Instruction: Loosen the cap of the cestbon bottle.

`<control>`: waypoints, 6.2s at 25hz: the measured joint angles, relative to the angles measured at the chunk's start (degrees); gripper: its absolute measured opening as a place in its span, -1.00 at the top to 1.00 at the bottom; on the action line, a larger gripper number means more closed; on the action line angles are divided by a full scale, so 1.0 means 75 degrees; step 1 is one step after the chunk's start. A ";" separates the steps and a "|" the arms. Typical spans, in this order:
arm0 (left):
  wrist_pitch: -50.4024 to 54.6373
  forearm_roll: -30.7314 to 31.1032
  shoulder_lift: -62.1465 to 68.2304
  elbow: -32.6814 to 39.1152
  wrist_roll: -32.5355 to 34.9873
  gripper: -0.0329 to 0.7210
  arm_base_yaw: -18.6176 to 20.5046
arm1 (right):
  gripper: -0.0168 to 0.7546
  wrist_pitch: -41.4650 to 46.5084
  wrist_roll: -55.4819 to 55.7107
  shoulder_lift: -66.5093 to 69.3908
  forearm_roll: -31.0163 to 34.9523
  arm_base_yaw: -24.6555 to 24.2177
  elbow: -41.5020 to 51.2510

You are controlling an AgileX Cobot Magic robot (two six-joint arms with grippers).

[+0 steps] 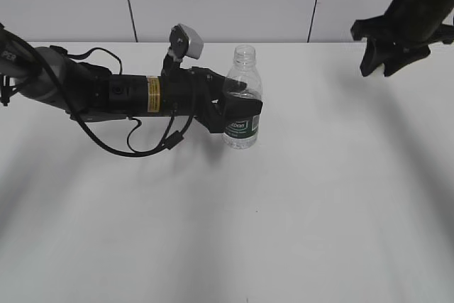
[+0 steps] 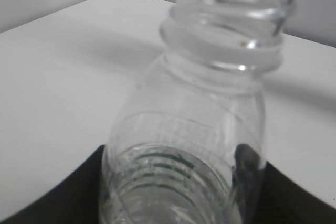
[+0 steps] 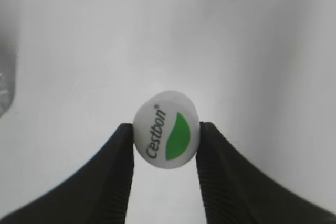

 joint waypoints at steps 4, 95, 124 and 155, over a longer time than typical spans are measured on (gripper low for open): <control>0.0000 -0.0009 0.0000 0.0000 0.0000 -0.19 0.0000 | 0.21 -0.0797 0.0138 0.0184 0.0000 -0.0411 0.0861; 0.8615 0.0364 -0.4300 0.0022 -0.2002 -0.55 0.0015 | -0.42 0.1449 0.0711 -0.0665 -0.0284 -0.0663 -0.0660; 1.6863 -0.9230 -0.4812 -0.1189 0.5324 -0.30 0.2422 | -0.39 0.1468 0.0846 -0.5392 -0.0727 -0.0663 0.3489; 1.6209 -0.9876 -1.6164 0.5338 0.7288 -0.05 0.2422 | -0.39 0.1419 -0.0003 -1.4489 -0.0746 -0.0663 0.8706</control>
